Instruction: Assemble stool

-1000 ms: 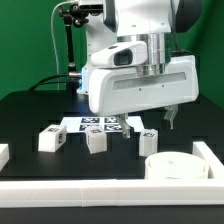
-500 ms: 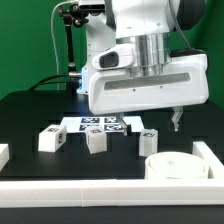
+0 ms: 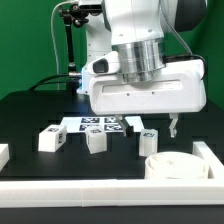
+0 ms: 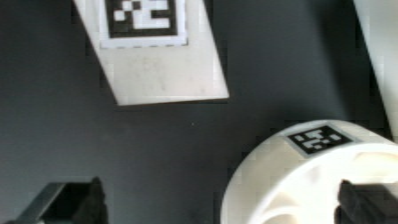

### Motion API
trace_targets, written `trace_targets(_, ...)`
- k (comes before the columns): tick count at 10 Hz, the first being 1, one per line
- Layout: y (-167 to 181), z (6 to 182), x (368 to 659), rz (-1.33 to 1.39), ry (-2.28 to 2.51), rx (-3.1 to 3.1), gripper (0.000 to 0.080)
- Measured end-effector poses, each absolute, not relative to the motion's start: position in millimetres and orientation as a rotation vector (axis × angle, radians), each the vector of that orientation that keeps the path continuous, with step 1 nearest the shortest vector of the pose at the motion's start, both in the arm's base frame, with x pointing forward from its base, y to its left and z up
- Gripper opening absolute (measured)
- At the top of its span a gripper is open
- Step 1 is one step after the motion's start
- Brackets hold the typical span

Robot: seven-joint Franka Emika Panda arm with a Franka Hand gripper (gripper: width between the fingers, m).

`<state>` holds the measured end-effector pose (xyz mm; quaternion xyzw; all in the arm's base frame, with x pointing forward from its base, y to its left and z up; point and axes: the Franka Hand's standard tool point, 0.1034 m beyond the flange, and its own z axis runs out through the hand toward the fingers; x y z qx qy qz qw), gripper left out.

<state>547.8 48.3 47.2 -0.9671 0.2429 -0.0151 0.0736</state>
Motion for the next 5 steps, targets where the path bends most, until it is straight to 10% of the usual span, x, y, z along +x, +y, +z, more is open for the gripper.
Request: trace_targets(5, 52.4, 39.4, 534.6, -0.004, 0.627, -2.954, 0.0649)
